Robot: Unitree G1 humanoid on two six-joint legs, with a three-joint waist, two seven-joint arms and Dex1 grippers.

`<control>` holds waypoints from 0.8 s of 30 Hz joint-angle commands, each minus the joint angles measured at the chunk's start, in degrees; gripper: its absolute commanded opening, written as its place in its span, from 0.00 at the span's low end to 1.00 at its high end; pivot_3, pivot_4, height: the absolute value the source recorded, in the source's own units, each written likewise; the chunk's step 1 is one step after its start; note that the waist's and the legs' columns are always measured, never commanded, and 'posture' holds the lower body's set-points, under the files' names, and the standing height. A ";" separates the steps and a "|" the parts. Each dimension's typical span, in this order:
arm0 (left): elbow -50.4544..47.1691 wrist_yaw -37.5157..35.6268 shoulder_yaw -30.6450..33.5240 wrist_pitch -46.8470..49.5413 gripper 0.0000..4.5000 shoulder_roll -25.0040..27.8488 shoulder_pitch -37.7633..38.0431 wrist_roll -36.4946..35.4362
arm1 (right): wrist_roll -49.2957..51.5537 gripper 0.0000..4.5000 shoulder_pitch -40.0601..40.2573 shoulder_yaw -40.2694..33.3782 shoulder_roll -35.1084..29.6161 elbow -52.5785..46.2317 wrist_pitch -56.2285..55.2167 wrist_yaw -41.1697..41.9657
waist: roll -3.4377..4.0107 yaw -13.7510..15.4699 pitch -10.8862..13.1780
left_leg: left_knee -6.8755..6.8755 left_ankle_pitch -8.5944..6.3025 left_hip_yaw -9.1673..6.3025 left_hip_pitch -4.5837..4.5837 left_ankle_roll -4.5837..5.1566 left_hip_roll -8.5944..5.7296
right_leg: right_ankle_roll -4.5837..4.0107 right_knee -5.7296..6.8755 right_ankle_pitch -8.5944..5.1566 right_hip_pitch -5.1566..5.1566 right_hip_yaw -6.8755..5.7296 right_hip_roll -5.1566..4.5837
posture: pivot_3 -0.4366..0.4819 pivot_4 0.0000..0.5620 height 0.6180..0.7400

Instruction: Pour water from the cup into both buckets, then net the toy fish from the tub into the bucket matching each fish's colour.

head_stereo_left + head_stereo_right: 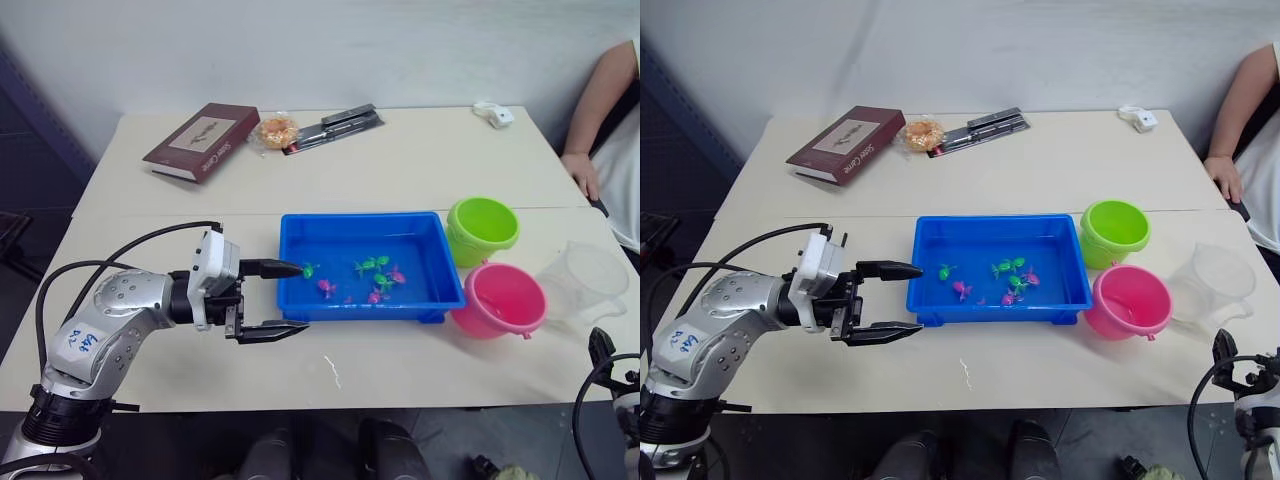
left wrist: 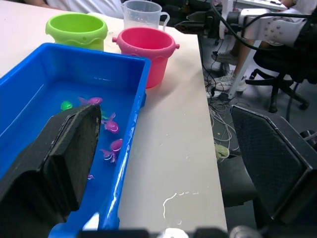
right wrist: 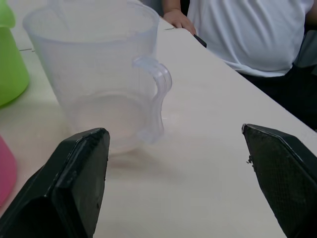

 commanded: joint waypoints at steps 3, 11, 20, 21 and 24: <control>-0.13 -0.26 0.77 -1.59 0.99 -1.15 -0.31 0.70 | -0.78 1.00 -1.50 -1.09 0.00 1.49 -1.96 -2.10 | 0.00 0.07 0.00 | 0.00 0.01 -0.02 0.01 0.02 -0.03 | 0.01 0.03 0.01 0.03 0.06 -0.03 | 0.48 0.27 1.00; 1.27 -0.14 -0.21 -3.10 0.99 -3.16 -1.96 2.93 | -3.04 1.00 -6.70 -1.08 -2.03 6.56 -2.75 -5.58 | 0.02 -0.26 -0.01 | 0.01 0.01 0.03 0.02 0.01 -0.02 | 0.02 0.06 0.01 0.01 0.03 -0.02 | 0.48 0.27 1.00; 2.12 -0.30 -0.15 -4.03 0.99 -3.96 -1.90 4.10 | -5.27 1.00 -9.34 0.40 -2.37 9.78 -3.14 -6.19 | 0.02 -0.26 -0.01 | 0.01 0.03 0.00 0.02 0.00 -0.01 | 0.02 0.06 0.01 0.02 0.03 -0.02 | 0.48 0.27 1.00; 2.21 -0.27 -0.26 -4.36 0.99 -4.09 -1.86 4.42 | -5.44 1.00 -9.53 0.44 -2.36 10.10 -3.08 -6.33 | 0.02 -0.27 -0.01 | 0.01 0.03 0.01 0.02 0.00 -0.01 | 0.02 0.06 0.01 0.01 0.02 -0.01 | 0.48 0.27 1.00; 2.46 -0.09 -0.57 -4.60 0.99 -4.38 -1.83 5.04 | -6.40 1.00 -10.07 -0.09 -2.77 11.40 -3.59 -7.50 | 0.02 -0.22 -0.01 | 0.01 0.03 0.01 0.02 0.00 0.00 | 0.02 0.06 0.01 0.01 0.02 -0.01 | 0.48 0.27 1.00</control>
